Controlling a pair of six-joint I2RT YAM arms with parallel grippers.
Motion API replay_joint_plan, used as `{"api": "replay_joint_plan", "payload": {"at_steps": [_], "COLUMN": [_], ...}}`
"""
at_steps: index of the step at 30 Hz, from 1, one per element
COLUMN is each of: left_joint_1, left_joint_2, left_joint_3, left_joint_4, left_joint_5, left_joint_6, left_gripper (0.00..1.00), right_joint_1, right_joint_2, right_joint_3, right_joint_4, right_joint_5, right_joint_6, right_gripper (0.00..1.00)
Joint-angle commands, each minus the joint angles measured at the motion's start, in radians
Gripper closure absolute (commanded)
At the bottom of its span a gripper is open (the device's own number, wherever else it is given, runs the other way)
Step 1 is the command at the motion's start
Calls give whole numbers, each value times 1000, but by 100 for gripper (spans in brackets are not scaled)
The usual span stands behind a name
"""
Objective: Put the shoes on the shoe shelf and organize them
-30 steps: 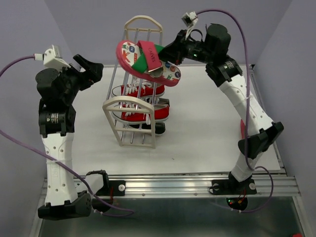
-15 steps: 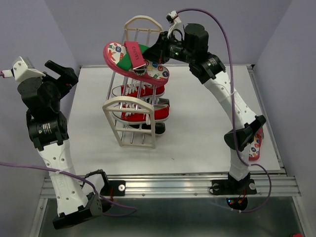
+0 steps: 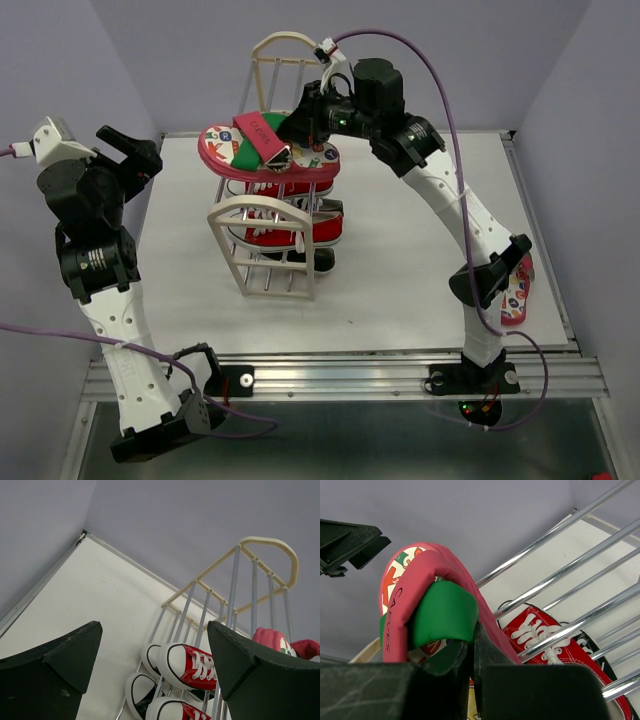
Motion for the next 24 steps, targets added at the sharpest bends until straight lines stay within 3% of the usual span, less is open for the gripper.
{"api": "replay_joint_plan", "payload": {"at_steps": [1, 15, 16, 19, 24], "left_joint_1": [7, 7, 6, 6, 7], "left_joint_2": [-5, -9, -9, -10, -16], "left_joint_3": [-3, -14, -15, -18, -23], "left_joint_4": [62, 67, 67, 73, 76], "left_joint_5": [41, 47, 49, 52, 53], "left_joint_6": [12, 9, 11, 9, 11], "left_gripper": [1, 1, 1, 1, 1], "right_joint_1": [44, 139, 148, 157, 157], "right_joint_2": [-6, -49, -50, -50, -72], "right_joint_3": [54, -2, -4, 4, -4], "right_joint_4": [8, -55, -54, -46, -28], "right_joint_5": [31, 369, 389, 474, 595], "right_joint_6": [34, 26, 28, 32, 28], "right_gripper": [93, 82, 82, 99, 99]}}
